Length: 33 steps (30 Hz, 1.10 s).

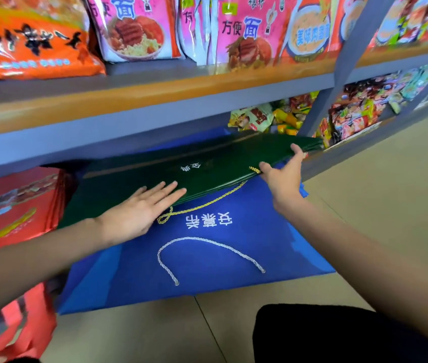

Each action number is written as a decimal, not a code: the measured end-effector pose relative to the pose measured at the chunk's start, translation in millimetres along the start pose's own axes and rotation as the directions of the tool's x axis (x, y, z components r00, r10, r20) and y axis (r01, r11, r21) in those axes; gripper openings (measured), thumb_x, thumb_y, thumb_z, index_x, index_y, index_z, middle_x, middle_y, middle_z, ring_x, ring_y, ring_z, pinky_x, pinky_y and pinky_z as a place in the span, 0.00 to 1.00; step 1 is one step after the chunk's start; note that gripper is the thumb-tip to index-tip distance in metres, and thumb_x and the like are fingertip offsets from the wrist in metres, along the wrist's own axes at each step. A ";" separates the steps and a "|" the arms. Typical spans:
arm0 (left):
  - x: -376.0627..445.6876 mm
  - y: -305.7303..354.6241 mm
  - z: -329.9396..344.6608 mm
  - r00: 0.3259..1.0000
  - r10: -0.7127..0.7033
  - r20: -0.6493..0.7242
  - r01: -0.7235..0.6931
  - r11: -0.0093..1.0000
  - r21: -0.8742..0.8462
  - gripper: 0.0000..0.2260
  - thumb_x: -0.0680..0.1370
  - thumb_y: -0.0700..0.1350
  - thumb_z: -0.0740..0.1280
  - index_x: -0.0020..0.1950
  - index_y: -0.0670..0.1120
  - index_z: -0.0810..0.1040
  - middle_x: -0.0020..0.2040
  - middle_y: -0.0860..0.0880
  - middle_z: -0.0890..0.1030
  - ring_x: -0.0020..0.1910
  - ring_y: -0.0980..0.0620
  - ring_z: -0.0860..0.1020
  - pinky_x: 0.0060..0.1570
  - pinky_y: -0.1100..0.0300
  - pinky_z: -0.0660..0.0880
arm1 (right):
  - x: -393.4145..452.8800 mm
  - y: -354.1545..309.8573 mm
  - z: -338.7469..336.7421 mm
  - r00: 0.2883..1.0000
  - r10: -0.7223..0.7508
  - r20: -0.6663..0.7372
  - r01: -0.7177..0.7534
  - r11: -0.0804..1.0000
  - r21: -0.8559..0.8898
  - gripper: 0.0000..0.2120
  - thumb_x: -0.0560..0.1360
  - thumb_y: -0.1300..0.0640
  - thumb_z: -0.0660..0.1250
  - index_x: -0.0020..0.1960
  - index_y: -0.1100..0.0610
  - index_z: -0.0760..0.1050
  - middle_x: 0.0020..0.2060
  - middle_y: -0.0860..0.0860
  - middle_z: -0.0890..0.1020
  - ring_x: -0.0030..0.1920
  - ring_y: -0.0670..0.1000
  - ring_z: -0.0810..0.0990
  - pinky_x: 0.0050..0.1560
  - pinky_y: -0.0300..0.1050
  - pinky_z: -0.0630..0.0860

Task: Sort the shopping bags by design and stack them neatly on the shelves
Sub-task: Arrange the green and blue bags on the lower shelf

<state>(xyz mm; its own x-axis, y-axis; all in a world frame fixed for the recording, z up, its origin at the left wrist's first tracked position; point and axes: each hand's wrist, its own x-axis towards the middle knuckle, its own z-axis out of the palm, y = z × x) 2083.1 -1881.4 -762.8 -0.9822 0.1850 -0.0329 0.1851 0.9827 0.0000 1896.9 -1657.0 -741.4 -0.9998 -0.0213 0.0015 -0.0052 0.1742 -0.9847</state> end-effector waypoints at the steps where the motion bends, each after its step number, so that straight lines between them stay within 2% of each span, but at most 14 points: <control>1: -1.4 1.0 0.2 0.998 -0.028 0.062 0.029 0.999 -0.015 0.39 0.76 0.31 0.58 0.71 0.47 0.29 0.77 0.48 0.44 0.76 0.46 0.49 0.73 0.51 0.53 | 0.7 0.1 -2.2 1.000 0.014 0.020 -0.014 1.000 0.018 0.38 0.71 0.67 0.69 0.73 0.50 0.55 0.66 0.52 0.66 0.55 0.53 0.76 0.58 0.57 0.75; 2: -1.7 2.1 0.4 0.992 -0.058 0.111 0.061 0.998 -0.023 0.37 0.78 0.32 0.54 0.67 0.48 0.26 0.77 0.51 0.40 0.77 0.49 0.45 0.74 0.53 0.49 | 2.2 3.9 -5.0 0.998 0.038 0.045 -0.039 0.999 0.023 0.39 0.72 0.67 0.69 0.74 0.50 0.52 0.68 0.53 0.65 0.52 0.52 0.76 0.59 0.57 0.75; 4: 2.4 8.1 -2.4 0.979 -0.107 0.174 0.112 0.993 -0.020 0.36 0.78 0.32 0.53 0.69 0.51 0.28 0.77 0.52 0.40 0.77 0.50 0.44 0.74 0.52 0.48 | 2.4 14.4 -15.1 0.983 0.139 0.121 -0.129 0.988 -0.083 0.45 0.72 0.64 0.71 0.76 0.51 0.44 0.71 0.54 0.63 0.52 0.53 0.77 0.61 0.55 0.73; 6: 10.3 11.0 -1.3 0.963 -0.144 0.230 0.148 0.989 -0.002 0.37 0.78 0.31 0.54 0.74 0.53 0.33 0.77 0.53 0.41 0.77 0.49 0.44 0.73 0.50 0.50 | 4.7 25.8 -30.5 0.957 0.238 0.166 -0.193 0.950 -0.246 0.49 0.71 0.59 0.73 0.77 0.52 0.40 0.71 0.56 0.64 0.59 0.56 0.73 0.63 0.52 0.70; 9: 21.2 16.3 6.5 0.945 -0.173 0.277 0.174 0.985 0.021 0.36 0.78 0.33 0.55 0.75 0.55 0.36 0.78 0.52 0.42 0.77 0.48 0.45 0.74 0.47 0.52 | 4.7 35.8 -55.6 0.928 0.327 0.180 -0.245 0.897 -0.367 0.45 0.71 0.58 0.72 0.77 0.55 0.45 0.71 0.58 0.64 0.69 0.58 0.67 0.67 0.53 0.66; 12: 28.3 27.9 17.0 0.917 -0.209 0.338 0.185 0.977 0.104 0.31 0.81 0.40 0.54 0.77 0.53 0.38 0.78 0.50 0.41 0.76 0.46 0.45 0.73 0.44 0.52 | 7.8 53.5 -81.3 0.923 0.345 0.173 -0.206 0.820 -0.533 0.41 0.73 0.60 0.71 0.76 0.56 0.48 0.72 0.59 0.62 0.69 0.60 0.66 0.66 0.51 0.64; 14: 35.9 39.2 22.1 0.911 -0.195 0.363 0.124 0.970 0.210 0.29 0.81 0.45 0.54 0.77 0.51 0.39 0.78 0.49 0.40 0.76 0.45 0.45 0.72 0.42 0.50 | 8.8 58.8 -95.3 0.916 0.375 0.142 -0.199 0.732 -0.652 0.40 0.74 0.58 0.69 0.76 0.55 0.48 0.71 0.61 0.63 0.68 0.61 0.66 0.64 0.51 0.65; 16: 48.4 51.6 28.8 0.906 -0.185 0.380 0.099 0.967 0.236 0.30 0.81 0.47 0.55 0.77 0.50 0.40 0.77 0.48 0.40 0.76 0.44 0.44 0.72 0.41 0.49 | 12.4 61.6 -105.2 0.907 0.401 0.132 -0.202 0.686 -0.699 0.37 0.75 0.60 0.68 0.76 0.54 0.50 0.69 0.61 0.66 0.66 0.62 0.68 0.63 0.52 0.66; 21: 96.1 77.2 30.2 0.931 -0.217 0.294 0.210 0.976 0.053 0.27 0.82 0.45 0.54 0.77 0.46 0.45 0.78 0.46 0.46 0.76 0.42 0.49 0.72 0.42 0.54 | 21.1 40.2 -121.5 0.905 0.413 0.104 -0.205 0.636 -0.744 0.31 0.74 0.68 0.64 0.74 0.58 0.59 0.64 0.60 0.72 0.52 0.59 0.76 0.51 0.50 0.75; 25: 131.0 84.5 23.5 0.937 -0.270 0.223 0.276 0.961 0.003 0.25 0.81 0.42 0.56 0.76 0.42 0.50 0.77 0.42 0.53 0.75 0.41 0.55 0.70 0.45 0.60 | 15.2 5.7 -142.5 0.885 0.452 0.111 -0.177 0.548 -0.818 0.24 0.74 0.69 0.66 0.69 0.63 0.67 0.61 0.61 0.74 0.59 0.62 0.74 0.57 0.52 0.74; 28: 139.3 77.8 8.4 0.948 -0.312 0.063 0.313 0.950 -0.003 0.25 0.80 0.35 0.55 0.76 0.41 0.52 0.76 0.42 0.57 0.74 0.43 0.59 0.68 0.48 0.62 | 9.3 4.2 -160.5 0.842 0.530 0.099 -0.203 0.482 -0.852 0.21 0.74 0.70 0.65 0.66 0.67 0.68 0.60 0.62 0.75 0.59 0.63 0.74 0.59 0.57 0.73; 30: 132.7 67.6 -13.2 0.940 -0.336 -0.059 0.331 0.940 -0.077 0.26 0.78 0.32 0.55 0.76 0.41 0.55 0.74 0.40 0.63 0.70 0.42 0.66 0.65 0.50 0.64 | 7.1 8.9 -161.6 0.828 0.548 0.118 -0.225 0.517 -0.826 0.21 0.74 0.71 0.64 0.67 0.67 0.68 0.61 0.61 0.75 0.59 0.63 0.74 0.59 0.57 0.73; 33: 109.6 47.7 -44.0 0.921 -0.338 -0.192 0.305 0.935 -0.181 0.24 0.77 0.30 0.56 0.74 0.41 0.62 0.64 0.38 0.74 0.58 0.36 0.75 0.57 0.46 0.69 | 15.8 13.0 -146.3 0.842 0.508 0.181 -0.167 0.565 -0.808 0.21 0.74 0.69 0.65 0.67 0.65 0.69 0.61 0.60 0.75 0.60 0.61 0.74 0.60 0.54 0.73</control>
<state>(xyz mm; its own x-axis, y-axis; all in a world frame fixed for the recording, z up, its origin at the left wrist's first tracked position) 1982.9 -1814.0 -722.4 -0.9737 -0.1606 0.1618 -0.1326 0.9763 0.1712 1878.0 -1511.0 -728.7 -0.8411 -0.1076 -0.5301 0.1476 0.8972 -0.4163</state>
